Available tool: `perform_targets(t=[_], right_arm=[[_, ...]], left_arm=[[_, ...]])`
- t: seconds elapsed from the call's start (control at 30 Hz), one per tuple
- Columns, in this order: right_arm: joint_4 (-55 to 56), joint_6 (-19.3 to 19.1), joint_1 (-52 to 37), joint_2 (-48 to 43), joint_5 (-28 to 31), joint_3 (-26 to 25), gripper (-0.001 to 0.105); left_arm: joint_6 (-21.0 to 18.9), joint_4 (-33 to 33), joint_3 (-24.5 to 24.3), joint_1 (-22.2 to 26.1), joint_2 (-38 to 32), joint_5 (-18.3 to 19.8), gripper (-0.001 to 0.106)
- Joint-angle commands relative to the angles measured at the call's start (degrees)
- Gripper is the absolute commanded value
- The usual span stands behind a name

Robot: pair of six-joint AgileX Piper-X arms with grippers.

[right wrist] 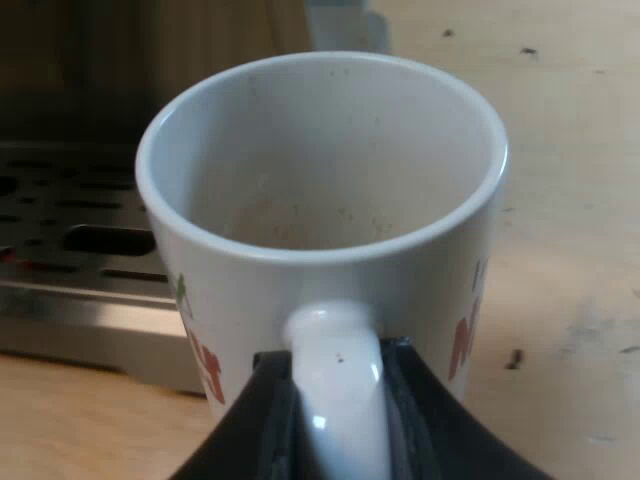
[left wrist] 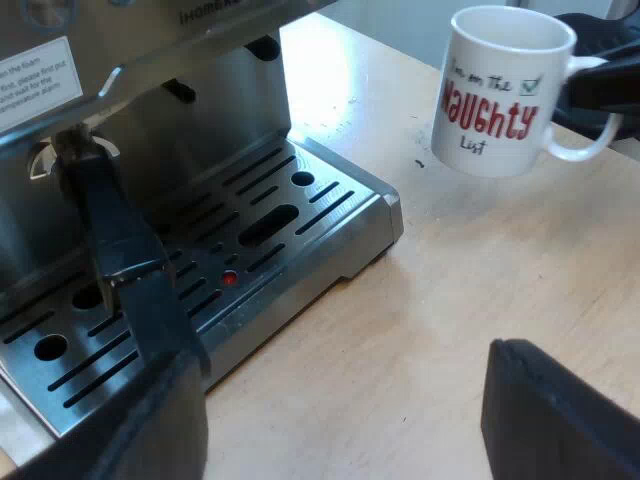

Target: Place mug into machine

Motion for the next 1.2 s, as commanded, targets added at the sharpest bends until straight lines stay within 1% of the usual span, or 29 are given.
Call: perform_targets(t=[0.03,0.07,0.1,0.17,0.23,0.33,0.37,0.47,0.5,0.53,0.67,0.8,0.93,1.03,1.2], right_arm=[[-1.59,-0.19,0.08,-1.83,-2.97,-0.83,0.0],[-1.04,0.0,0.08,-4.04,-8.27,-0.83,0.0],[-1.04,0.0,0.08,-4.2,-8.92,-0.83,0.0],[-1.04,0.0,0.08,-4.33,-12.08,-0.83,0.0],[-1.04,0.0,0.58,-3.95,-13.14,-0.83,0.0],[-1.04,0.0,1.59,-3.44,-13.14,-0.83,0.0],[-1.04,-1.14,3.87,-2.13,-13.14,-0.83,0.0],[-1.43,-2.83,5.72,-1.06,-12.99,-0.83,0.0],[-1.73,-3.39,6.72,-0.74,-12.81,-0.83,0.0],[-4.35,-4.87,9.41,0.54,-10.46,-0.83,0.0],[-9.41,-4.85,13.62,3.25,-3.64,-0.83,0.0],[-13.2,-4.85,16.83,6.68,-1.56,-0.83,0.0],[-18.6,-4.85,20.13,12.77,0.05,-0.83,0.0],[-23.56,-4.85,22.29,17.32,0.06,-0.83,0.0],[-31.38,-4.74,24.85,23.76,2.25,-0.83,0.0]], left_arm=[[-0.29,-0.75,-0.44,-0.26,-0.1,0.45,0.061],[-0.29,-0.75,-0.44,-0.26,-0.1,0.45,0.061],[-0.29,-0.75,-0.44,-0.26,-0.1,0.45,0.061],[-0.29,-0.75,-0.44,-0.26,-0.1,0.45,0.061],[-0.29,-0.75,-0.44,-0.26,-0.1,0.45,0.061],[-0.29,-0.75,-0.44,-0.26,-0.1,0.45,0.061],[-0.29,-0.75,-0.44,-0.26,-0.1,0.45,0.061],[-0.29,-0.75,-0.44,-0.26,-0.1,0.45,0.061],[-0.29,-0.75,-0.44,-0.26,-0.1,0.45,0.061],[-0.29,-0.75,-0.44,-0.26,-0.1,0.45,0.061],[-0.29,-0.75,-0.44,-0.26,-0.1,0.45,0.061],[-0.29,-0.75,-0.44,-0.26,-0.1,0.45,0.061],[-0.29,-0.75,-0.44,-0.26,-0.1,0.45,0.061],[-0.29,-0.75,-0.44,-0.26,-0.1,0.45,0.061],[-0.29,-0.75,-0.44,-0.26,-0.1,0.45,0.061]])
